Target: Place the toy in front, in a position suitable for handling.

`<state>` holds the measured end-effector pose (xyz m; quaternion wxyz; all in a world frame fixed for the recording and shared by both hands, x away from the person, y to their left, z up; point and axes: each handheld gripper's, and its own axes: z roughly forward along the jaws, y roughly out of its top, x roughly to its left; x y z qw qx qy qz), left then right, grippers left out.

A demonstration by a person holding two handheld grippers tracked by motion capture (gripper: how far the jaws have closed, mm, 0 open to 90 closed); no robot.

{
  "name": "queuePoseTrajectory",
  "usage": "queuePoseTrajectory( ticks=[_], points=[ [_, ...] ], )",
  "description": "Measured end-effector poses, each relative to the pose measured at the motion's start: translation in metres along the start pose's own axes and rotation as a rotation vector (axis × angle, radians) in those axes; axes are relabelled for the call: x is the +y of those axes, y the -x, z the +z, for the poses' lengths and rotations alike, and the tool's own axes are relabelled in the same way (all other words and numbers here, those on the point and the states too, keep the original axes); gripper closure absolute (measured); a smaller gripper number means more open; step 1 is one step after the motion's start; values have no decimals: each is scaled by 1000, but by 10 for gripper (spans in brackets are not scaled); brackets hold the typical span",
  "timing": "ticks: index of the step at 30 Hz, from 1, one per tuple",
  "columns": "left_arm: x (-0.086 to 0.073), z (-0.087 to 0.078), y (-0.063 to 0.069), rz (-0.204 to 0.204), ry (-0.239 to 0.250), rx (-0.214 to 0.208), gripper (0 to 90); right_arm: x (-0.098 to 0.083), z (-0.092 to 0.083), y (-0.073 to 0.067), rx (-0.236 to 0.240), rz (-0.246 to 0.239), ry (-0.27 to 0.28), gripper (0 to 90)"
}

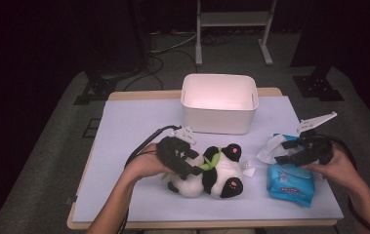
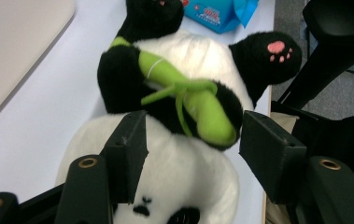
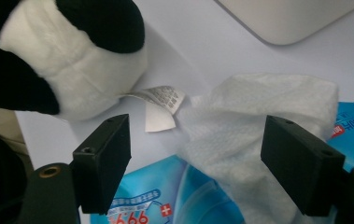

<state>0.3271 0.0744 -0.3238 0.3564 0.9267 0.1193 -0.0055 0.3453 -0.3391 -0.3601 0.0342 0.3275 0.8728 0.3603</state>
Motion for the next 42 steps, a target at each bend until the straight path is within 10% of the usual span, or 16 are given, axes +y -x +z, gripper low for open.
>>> queuePoseTrajectory(
  ticks=[22,32,42],
  points=[
    [-55,-7,-7,-65,46,30,311,5,27,-3,-185,-75,-174,561],
    [-64,-4,-7,-69,100,27,292,8,27,-6,-158,-84,-252,864],
    [-70,-4,-6,-69,116,22,281,7,18,-5,-91,-49,-221,881]
  ],
)
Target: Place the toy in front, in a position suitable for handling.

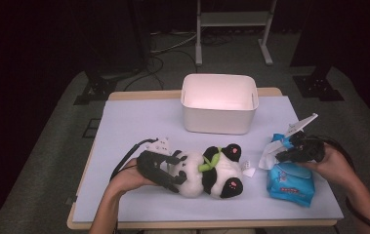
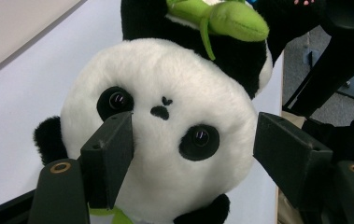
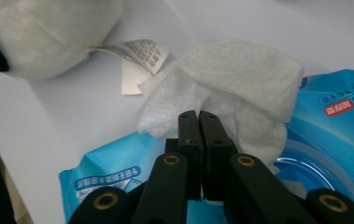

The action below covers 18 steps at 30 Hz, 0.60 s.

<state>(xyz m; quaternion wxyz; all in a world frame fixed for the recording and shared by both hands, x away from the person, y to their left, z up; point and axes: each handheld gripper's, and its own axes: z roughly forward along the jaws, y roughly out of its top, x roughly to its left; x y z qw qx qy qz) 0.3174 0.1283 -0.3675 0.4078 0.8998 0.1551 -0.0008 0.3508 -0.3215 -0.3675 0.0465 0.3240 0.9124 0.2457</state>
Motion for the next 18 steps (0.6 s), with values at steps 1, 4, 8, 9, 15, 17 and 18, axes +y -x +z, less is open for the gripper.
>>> queuePoseTrajectory(
  ticks=[1,4,8,9,15,17,18],
  points=[
    [0,0,0,-3,2,0,281,0,-1,0,2,-1,8,881],
    [-1,0,0,-2,2,4,280,-1,-6,1,17,6,28,882],
    [-2,0,1,-1,0,11,271,-2,-16,0,31,9,61,883],
    [-2,0,1,-4,1,15,264,-2,-19,-1,37,8,68,883],
    [-3,0,0,-4,-1,12,263,0,-32,0,56,5,101,883],
    [-4,0,0,-4,-2,11,263,1,-35,-1,58,3,106,883],
    [-4,1,0,-4,-2,11,262,2,-37,-1,58,3,109,884]
  ],
)
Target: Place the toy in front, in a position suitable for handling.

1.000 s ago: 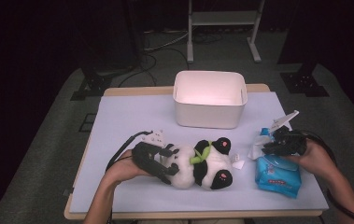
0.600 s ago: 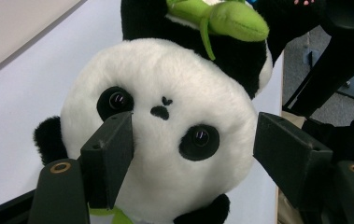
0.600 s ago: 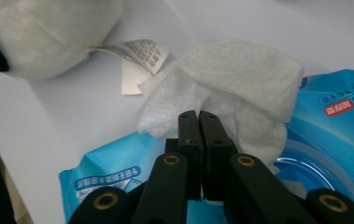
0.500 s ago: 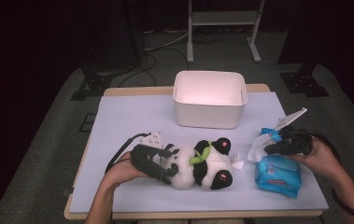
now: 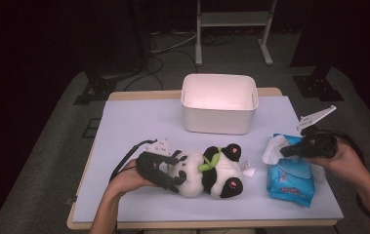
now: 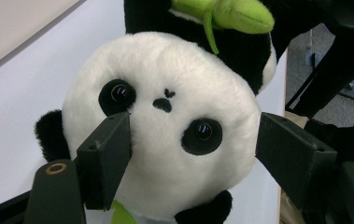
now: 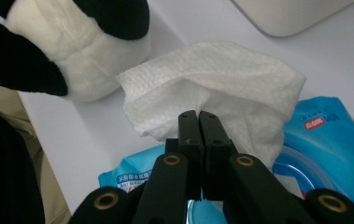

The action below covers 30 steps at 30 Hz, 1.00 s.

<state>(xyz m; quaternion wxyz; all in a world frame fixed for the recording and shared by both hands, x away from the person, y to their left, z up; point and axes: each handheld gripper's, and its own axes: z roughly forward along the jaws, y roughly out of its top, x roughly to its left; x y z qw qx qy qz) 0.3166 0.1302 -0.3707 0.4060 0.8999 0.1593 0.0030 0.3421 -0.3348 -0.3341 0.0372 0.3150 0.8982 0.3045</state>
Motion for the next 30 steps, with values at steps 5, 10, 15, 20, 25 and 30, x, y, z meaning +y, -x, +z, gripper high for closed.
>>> queuePoseTrajectory(
  ticks=[5,10,15,20,25,30],
  points=[
    [0,0,0,-1,1,-1,258,7,-8,-3,14,-11,18,884],
    [-1,0,1,-1,-1,-1,256,16,-14,-8,25,-28,25,884],
    [-1,1,1,-4,4,-2,253,28,-19,-16,45,-60,45,883],
    [-1,1,1,-4,4,-4,252,43,-20,-25,67,-95,51,883],
    [-1,1,1,-5,4,-2,251,59,-16,-39,97,-138,54,882],
    [-2,1,0,-5,4,-4,249,75,-1,-55,148,-186,39,882]
  ],
)
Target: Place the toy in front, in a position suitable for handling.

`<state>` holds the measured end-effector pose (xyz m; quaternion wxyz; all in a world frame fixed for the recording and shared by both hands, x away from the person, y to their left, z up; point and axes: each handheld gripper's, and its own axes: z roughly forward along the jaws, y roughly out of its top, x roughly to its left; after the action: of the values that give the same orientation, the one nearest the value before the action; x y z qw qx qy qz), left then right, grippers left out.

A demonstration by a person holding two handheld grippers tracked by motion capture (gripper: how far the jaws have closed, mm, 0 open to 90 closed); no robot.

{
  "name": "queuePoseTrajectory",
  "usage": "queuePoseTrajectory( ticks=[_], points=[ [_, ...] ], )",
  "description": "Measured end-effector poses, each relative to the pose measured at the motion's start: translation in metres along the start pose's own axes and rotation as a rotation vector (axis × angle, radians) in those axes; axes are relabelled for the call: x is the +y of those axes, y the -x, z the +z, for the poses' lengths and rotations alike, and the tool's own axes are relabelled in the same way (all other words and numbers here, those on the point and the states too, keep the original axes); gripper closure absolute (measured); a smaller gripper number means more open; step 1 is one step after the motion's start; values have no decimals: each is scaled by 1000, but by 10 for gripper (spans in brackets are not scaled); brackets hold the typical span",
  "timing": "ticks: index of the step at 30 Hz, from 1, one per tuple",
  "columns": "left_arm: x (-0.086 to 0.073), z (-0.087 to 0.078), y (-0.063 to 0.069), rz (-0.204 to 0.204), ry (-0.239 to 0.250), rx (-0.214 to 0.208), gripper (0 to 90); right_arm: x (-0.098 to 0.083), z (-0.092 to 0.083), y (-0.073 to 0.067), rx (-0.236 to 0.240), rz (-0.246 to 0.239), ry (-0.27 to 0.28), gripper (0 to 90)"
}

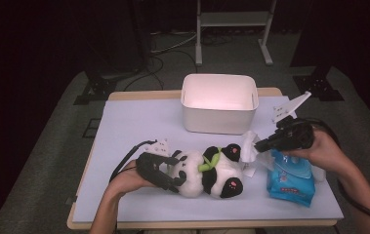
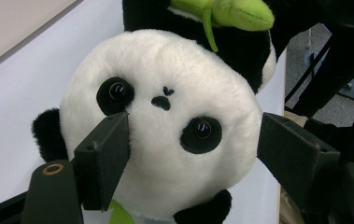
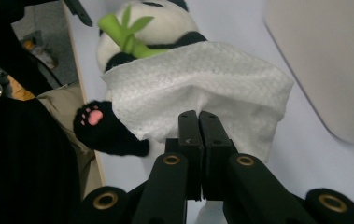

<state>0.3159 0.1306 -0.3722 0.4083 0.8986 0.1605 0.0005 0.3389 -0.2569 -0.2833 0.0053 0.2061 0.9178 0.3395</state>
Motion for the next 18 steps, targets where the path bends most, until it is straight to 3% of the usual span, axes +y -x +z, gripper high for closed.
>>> queuePoseTrajectory(
  ticks=[9,18],
  points=[
    [-1,0,-1,-4,5,-4,249,34,36,-21,98,-108,-1,881],
    [-2,1,-1,-3,8,-11,249,62,76,-44,194,-185,-29,881]
  ],
)
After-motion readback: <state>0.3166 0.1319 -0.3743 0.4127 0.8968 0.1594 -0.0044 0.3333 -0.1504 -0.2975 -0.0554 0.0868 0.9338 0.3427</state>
